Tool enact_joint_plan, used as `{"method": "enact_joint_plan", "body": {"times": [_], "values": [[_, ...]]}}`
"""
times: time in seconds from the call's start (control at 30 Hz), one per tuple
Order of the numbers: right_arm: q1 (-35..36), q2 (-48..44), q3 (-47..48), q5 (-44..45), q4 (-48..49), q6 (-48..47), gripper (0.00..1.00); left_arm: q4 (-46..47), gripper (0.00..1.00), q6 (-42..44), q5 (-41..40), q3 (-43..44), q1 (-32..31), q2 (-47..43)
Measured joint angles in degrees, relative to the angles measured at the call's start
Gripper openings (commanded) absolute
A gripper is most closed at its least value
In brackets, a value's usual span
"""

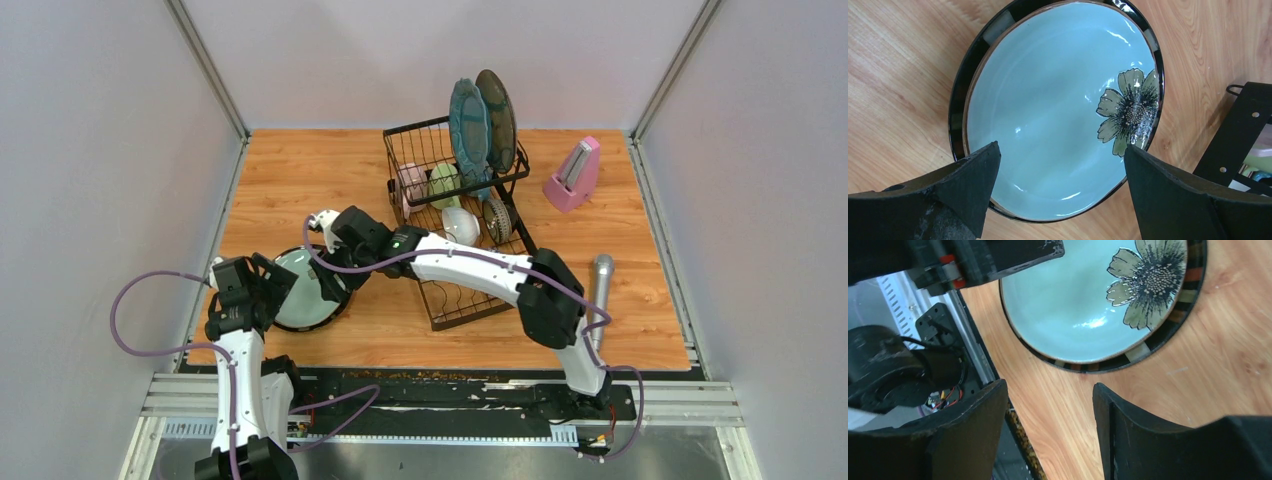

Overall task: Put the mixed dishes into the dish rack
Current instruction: Pick up the plate at the center of the board.

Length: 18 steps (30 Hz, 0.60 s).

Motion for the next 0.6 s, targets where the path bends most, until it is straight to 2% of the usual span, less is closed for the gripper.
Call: {"method": "enact_joint_plan", "body": {"times": [0.27,0.43,0.6], "values": [[-1.36,12.44,11.28,-1.44,-3.32,3.76,0.62,2.16,0.91,-0.61,-1.29,-1.84,0.15,-0.68],[-3.52,15.52,14.21,-1.36,-3.96,5.88,0.62,5.77,0.89,-0.70,-0.63,-3.98,0.22,0.11],[-5.66,17.77,16.63,-2.01,-4.74,7.21,0.61,8.66,0.82,-0.68,0.07,-5.81,0.31,1.53]]}}
